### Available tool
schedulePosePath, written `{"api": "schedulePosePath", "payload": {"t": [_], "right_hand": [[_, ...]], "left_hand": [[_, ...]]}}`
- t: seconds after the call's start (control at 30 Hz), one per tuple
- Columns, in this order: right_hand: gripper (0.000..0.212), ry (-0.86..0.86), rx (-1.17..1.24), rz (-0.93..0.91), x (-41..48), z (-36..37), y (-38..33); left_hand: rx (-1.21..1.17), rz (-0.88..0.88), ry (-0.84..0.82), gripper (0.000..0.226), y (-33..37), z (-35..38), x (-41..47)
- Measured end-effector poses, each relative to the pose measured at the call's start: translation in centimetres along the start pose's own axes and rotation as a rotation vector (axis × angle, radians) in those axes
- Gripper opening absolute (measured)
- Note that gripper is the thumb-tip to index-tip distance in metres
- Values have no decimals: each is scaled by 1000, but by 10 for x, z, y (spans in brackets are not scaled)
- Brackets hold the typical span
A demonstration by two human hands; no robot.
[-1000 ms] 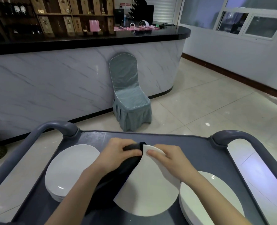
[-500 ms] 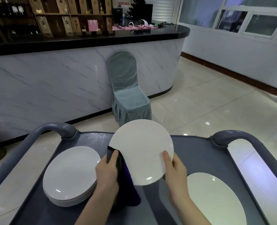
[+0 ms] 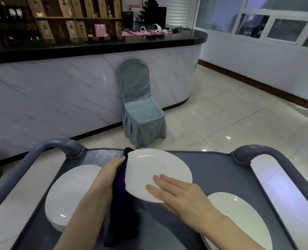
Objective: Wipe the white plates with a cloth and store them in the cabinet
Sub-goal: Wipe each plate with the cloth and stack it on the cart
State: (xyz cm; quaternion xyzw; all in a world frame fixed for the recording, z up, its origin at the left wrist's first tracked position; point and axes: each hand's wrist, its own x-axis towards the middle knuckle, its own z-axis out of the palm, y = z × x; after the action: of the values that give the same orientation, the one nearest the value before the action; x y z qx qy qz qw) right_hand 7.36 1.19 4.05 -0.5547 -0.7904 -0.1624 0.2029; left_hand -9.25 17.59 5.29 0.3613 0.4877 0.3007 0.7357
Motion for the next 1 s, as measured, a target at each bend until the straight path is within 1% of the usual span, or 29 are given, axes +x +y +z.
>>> {"api": "schedulePosePath", "payload": {"t": [0.07, 0.1, 0.13, 0.17, 0.2, 0.23, 0.27, 0.3, 0.33, 0.4, 0.47, 0.53, 0.57, 0.67, 0.7, 0.73, 0.77, 0.83, 0.87, 0.93, 1.0], "right_hand": [[38, 3, 208, 187, 8, -3, -10], [37, -19, 371, 320, 12, -4, -16], [36, -35, 548, 455, 16, -4, -22], [34, -20, 703, 571, 20, -2, -29], [29, 34, 805, 668, 24, -1, -35], [26, 105, 877, 755, 28, 0, -40], [26, 173, 948, 840, 33, 0, -42], [30, 234, 1018, 928, 38, -2, -42], [32, 289, 1092, 1012, 42, -3, -39], [31, 364, 1243, 1116, 48, -7, -32], [32, 405, 1325, 1170, 52, -12, -29], [33, 406, 1291, 1208, 53, -11, -34], [34, 393, 1235, 1223, 51, -9, -37], [39, 343, 1100, 1186, 43, -5, -48], [40, 344, 1082, 1178, 42, -6, -49], [40, 351, 1072, 1178, 41, -8, -48], [39, 364, 1077, 1187, 42, -8, -45], [36, 416, 1159, 1224, 47, -9, -38], [35, 429, 1203, 1231, 50, -10, -35], [35, 420, 1236, 1223, 54, -12, -34], [33, 402, 1197, 1226, 50, -9, -37]], "left_hand": [[-175, -32, 59, 27, -4, 13, -6], [-183, -38, 81, 30, -8, 20, -7], [-158, -62, 70, 37, -14, 29, -9], [-122, -88, 27, 48, -19, 38, -13], [-63, -52, -14, 56, -25, 48, -18], [36, 141, -33, 53, -34, 55, -20], [171, 401, -32, 45, -42, 63, -25], [304, 639, -30, 44, -50, 67, -28], [419, 799, -51, 47, -57, 68, -32], [651, 949, -130, 56, -72, 69, -34], [814, 994, -165, 60, -83, 66, -31], [842, 975, -184, 59, -81, 64, -23], [785, 934, -190, 57, -76, 63, -20], [515, 699, -201, 45, -59, 60, -12], [492, 683, -199, 45, -58, 59, -14], [520, 724, -194, 47, -60, 58, -18], [585, 810, -194, 50, -64, 59, -25], [798, 979, -204, 57, -77, 61, -38], [881, 1017, -222, 58, -83, 62, -42], [918, 1021, -258, 59, -83, 62, -42], [873, 954, -278, 60, -71, 60, -34]]}}
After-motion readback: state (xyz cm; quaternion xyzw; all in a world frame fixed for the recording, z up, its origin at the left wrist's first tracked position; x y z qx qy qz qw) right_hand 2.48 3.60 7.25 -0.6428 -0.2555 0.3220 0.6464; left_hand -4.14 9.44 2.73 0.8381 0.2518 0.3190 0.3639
